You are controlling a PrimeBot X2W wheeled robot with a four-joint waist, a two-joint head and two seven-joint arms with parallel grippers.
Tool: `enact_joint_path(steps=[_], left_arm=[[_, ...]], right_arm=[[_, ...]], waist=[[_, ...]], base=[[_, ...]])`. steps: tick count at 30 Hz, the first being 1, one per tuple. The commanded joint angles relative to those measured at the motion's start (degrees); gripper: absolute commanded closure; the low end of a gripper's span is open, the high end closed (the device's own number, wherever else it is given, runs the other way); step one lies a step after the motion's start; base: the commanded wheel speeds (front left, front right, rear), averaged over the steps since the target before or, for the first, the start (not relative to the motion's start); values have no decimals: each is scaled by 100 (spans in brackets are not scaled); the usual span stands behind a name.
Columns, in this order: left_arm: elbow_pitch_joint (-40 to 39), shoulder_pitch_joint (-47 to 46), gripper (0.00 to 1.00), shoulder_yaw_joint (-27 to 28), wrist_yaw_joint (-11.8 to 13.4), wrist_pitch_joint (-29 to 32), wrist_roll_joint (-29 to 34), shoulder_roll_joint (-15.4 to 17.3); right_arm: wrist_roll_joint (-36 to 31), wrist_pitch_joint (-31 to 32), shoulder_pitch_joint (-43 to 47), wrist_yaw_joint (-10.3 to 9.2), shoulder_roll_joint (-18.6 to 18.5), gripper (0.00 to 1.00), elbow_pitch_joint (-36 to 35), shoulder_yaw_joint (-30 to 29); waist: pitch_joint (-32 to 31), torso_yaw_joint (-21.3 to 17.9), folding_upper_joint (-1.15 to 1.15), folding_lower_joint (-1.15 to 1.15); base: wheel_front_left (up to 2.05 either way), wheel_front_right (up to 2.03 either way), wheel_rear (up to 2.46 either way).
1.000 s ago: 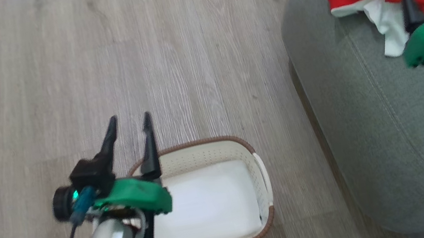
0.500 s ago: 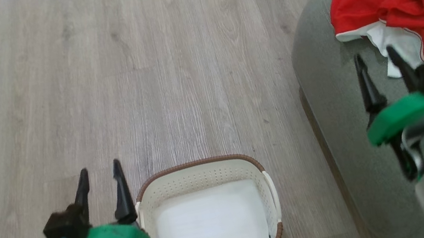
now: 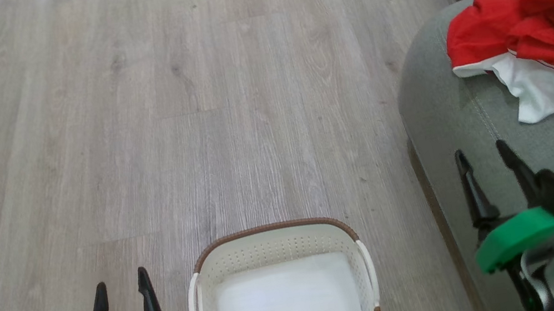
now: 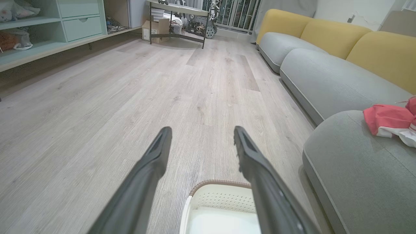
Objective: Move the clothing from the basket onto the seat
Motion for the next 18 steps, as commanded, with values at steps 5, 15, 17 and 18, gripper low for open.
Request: enact_joint_path(steps=[5, 15, 17, 18], left_arm=[[-207, -107, 0, 281, -86, -71, 116, -43], [-185, -108, 0, 369, -196, -71, 278, -102], [-170, -114, 0, 377, -220, -71, 310, -108], [-160, -116, 0, 377, -234, -71, 324, -111]], right_arm=[[175, -68, 182, -1, 45, 0, -447, 332], [275, -68, 345, -1, 46, 0, -475, 398], [287, -68, 339, -1, 46, 0, -457, 415], [294, -68, 335, -1, 46, 0, -446, 421]], waist=[[-86, 111, 0, 0], [-129, 180, 0, 0], [-132, 181, 0, 0], [-132, 182, 0, 0]], base=[[0, 0, 0], [0, 0, 0], [0, 0, 0], [0, 0, 0]])
